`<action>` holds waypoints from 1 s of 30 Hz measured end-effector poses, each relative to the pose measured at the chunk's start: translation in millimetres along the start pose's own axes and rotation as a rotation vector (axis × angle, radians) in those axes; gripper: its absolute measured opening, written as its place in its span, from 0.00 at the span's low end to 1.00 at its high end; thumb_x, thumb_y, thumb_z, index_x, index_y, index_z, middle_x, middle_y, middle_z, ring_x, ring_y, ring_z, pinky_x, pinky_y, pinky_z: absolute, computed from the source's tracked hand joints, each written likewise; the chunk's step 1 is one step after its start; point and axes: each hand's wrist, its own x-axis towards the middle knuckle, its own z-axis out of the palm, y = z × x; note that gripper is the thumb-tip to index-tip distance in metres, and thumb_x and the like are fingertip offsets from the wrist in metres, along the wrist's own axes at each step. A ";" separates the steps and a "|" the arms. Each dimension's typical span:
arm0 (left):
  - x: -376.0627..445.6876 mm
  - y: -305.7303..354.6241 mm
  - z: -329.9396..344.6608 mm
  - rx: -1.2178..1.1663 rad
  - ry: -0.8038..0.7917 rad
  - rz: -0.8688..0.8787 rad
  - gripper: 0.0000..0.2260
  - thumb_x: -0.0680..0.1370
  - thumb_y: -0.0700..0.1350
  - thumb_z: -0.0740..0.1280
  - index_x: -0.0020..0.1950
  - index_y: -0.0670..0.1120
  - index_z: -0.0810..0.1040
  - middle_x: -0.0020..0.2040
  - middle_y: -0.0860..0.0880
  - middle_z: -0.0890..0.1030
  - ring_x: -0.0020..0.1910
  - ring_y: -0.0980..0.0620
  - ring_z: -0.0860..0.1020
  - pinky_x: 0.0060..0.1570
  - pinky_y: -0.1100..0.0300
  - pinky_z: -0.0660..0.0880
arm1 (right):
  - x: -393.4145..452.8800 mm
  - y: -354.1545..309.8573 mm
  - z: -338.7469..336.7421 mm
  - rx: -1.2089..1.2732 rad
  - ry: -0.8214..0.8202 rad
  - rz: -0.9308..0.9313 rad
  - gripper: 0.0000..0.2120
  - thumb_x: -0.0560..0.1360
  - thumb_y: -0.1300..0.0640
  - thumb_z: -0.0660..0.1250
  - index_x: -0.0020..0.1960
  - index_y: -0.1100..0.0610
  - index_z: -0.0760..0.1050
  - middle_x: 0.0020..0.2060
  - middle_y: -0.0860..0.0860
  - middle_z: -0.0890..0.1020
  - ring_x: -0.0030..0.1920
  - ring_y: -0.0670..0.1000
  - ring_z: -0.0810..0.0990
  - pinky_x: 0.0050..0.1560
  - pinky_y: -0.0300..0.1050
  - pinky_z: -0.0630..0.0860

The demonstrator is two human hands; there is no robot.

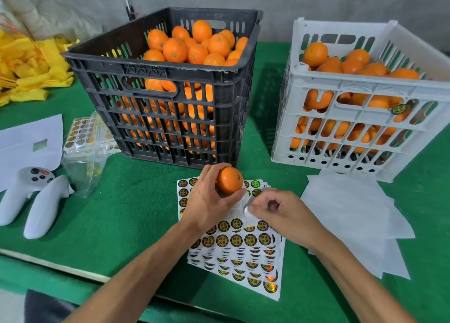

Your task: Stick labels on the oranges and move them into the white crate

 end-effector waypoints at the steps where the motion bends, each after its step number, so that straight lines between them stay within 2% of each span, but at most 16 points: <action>1: 0.0 0.0 -0.1 0.001 0.000 0.003 0.28 0.69 0.68 0.74 0.66 0.64 0.71 0.61 0.63 0.74 0.57 0.65 0.77 0.47 0.76 0.73 | 0.9 0.8 2.5 0.037 0.085 0.023 0.05 0.76 0.47 0.74 0.44 0.47 0.84 0.38 0.40 0.81 0.38 0.38 0.77 0.42 0.35 0.72; 3: -0.7 1.0 -0.8 0.011 -0.002 0.013 0.28 0.70 0.68 0.74 0.66 0.64 0.71 0.61 0.63 0.74 0.57 0.65 0.77 0.47 0.76 0.72 | 2.7 1.5 7.1 0.117 0.278 0.060 0.05 0.78 0.48 0.72 0.46 0.49 0.83 0.39 0.42 0.84 0.41 0.42 0.81 0.44 0.37 0.76; 6: -1.9 3.2 -3.3 0.039 -0.021 0.056 0.28 0.71 0.68 0.75 0.68 0.63 0.71 0.61 0.64 0.73 0.57 0.64 0.77 0.50 0.76 0.72 | 2.9 -3.5 14.8 0.229 0.552 -0.014 0.05 0.79 0.52 0.71 0.45 0.49 0.81 0.39 0.46 0.83 0.38 0.45 0.82 0.37 0.31 0.76; 9: -2.5 6.5 -4.8 0.084 -0.076 0.129 0.32 0.71 0.70 0.74 0.71 0.60 0.71 0.63 0.65 0.72 0.57 0.61 0.78 0.54 0.72 0.74 | 2.4 -10.2 21.0 0.086 0.688 -0.168 0.05 0.79 0.53 0.71 0.45 0.46 0.80 0.40 0.44 0.78 0.38 0.46 0.77 0.37 0.29 0.71; 13: -2.9 10.2 -4.4 0.151 -0.128 0.209 0.34 0.72 0.69 0.73 0.73 0.55 0.73 0.64 0.60 0.73 0.55 0.58 0.79 0.54 0.63 0.80 | -1.1 -11.7 28.7 -0.102 0.696 -0.292 0.01 0.81 0.52 0.70 0.50 0.47 0.80 0.43 0.41 0.76 0.41 0.47 0.77 0.37 0.33 0.71; 15: -3.9 10.8 -4.1 0.145 -0.131 0.221 0.34 0.72 0.67 0.75 0.73 0.54 0.73 0.63 0.59 0.74 0.55 0.58 0.79 0.54 0.61 0.81 | -3.6 -11.2 31.2 -0.137 0.681 -0.322 0.03 0.80 0.52 0.70 0.53 0.49 0.81 0.45 0.40 0.76 0.43 0.46 0.78 0.39 0.34 0.73; 21: -3.7 10.7 -3.9 0.130 -0.112 0.192 0.31 0.73 0.64 0.76 0.72 0.54 0.75 0.61 0.60 0.74 0.54 0.58 0.79 0.54 0.64 0.80 | -5.2 -10.4 33.8 -0.081 0.571 -0.327 0.07 0.79 0.52 0.72 0.56 0.50 0.84 0.46 0.39 0.77 0.46 0.46 0.80 0.45 0.33 0.74; 24: -3.1 9.7 -4.5 0.079 -0.111 0.143 0.31 0.72 0.65 0.75 0.71 0.55 0.76 0.59 0.60 0.74 0.54 0.59 0.79 0.54 0.64 0.79 | -5.7 -9.4 31.2 -0.048 0.478 -0.296 0.15 0.77 0.48 0.73 0.62 0.48 0.83 0.46 0.41 0.77 0.41 0.49 0.78 0.43 0.38 0.75; 27: -3.2 10.1 -6.9 0.023 -0.105 0.083 0.34 0.70 0.72 0.73 0.70 0.56 0.77 0.57 0.61 0.73 0.54 0.60 0.78 0.53 0.67 0.78 | -6.6 -7.5 33.1 -0.196 0.392 -0.304 0.25 0.75 0.42 0.73 0.70 0.47 0.78 0.46 0.41 0.74 0.38 0.47 0.74 0.39 0.36 0.72; 29: -3.4 11.5 -7.8 0.011 -0.102 0.067 0.35 0.69 0.74 0.71 0.70 0.56 0.77 0.57 0.60 0.73 0.54 0.61 0.78 0.53 0.67 0.78 | -6.9 -8.5 34.0 -0.297 0.404 -0.324 0.25 0.76 0.42 0.72 0.72 0.46 0.76 0.47 0.39 0.73 0.39 0.44 0.74 0.40 0.35 0.72; 30: -3.5 12.7 -7.9 0.006 -0.105 0.063 0.36 0.69 0.75 0.71 0.70 0.56 0.77 0.57 0.60 0.73 0.54 0.61 0.78 0.53 0.66 0.78 | -7.0 -9.3 34.1 -0.328 0.408 -0.331 0.24 0.77 0.42 0.71 0.72 0.46 0.76 0.48 0.39 0.73 0.40 0.44 0.74 0.41 0.38 0.74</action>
